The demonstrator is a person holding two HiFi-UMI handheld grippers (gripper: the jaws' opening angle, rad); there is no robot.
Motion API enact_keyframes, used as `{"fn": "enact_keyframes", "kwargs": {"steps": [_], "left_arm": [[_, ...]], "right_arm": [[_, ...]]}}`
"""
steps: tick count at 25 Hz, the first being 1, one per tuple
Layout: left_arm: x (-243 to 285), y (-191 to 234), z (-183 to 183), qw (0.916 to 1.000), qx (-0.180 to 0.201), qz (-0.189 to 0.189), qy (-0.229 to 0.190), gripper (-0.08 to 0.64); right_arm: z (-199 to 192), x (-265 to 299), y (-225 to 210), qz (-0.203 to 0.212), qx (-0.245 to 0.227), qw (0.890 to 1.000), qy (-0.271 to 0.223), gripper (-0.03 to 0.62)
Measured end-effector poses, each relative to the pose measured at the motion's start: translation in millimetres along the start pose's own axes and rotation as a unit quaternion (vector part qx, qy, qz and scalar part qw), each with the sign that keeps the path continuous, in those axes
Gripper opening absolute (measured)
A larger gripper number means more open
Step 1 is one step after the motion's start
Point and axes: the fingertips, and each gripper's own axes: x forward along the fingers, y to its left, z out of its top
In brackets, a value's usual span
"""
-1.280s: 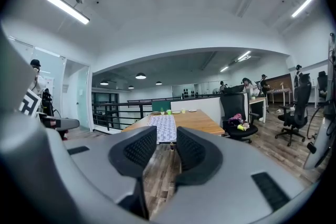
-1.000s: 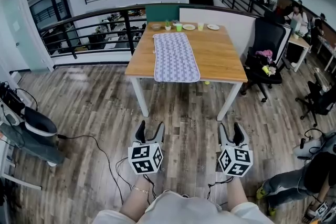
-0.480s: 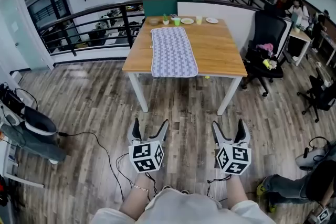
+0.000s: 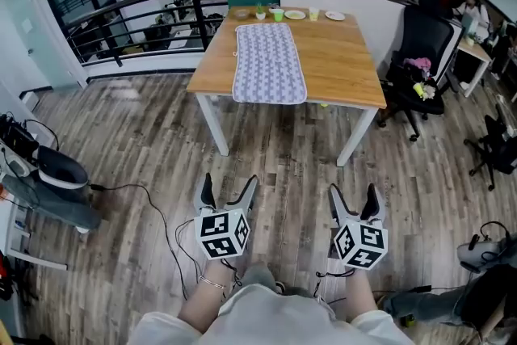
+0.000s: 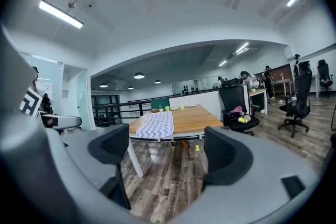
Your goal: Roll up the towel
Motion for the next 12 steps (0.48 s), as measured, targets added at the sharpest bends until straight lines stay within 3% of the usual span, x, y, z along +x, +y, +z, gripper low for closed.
{"fn": "enact_keyframes", "kwargs": {"steps": [12], "left_arm": [[80.4,25.3,-4.4,0.9997,-0.016,0.016,0.003,0.485]], "right_arm": [[-2.1,76.9,-13.0,-0.006,-0.014,1.0,0.013,0.446]]}}
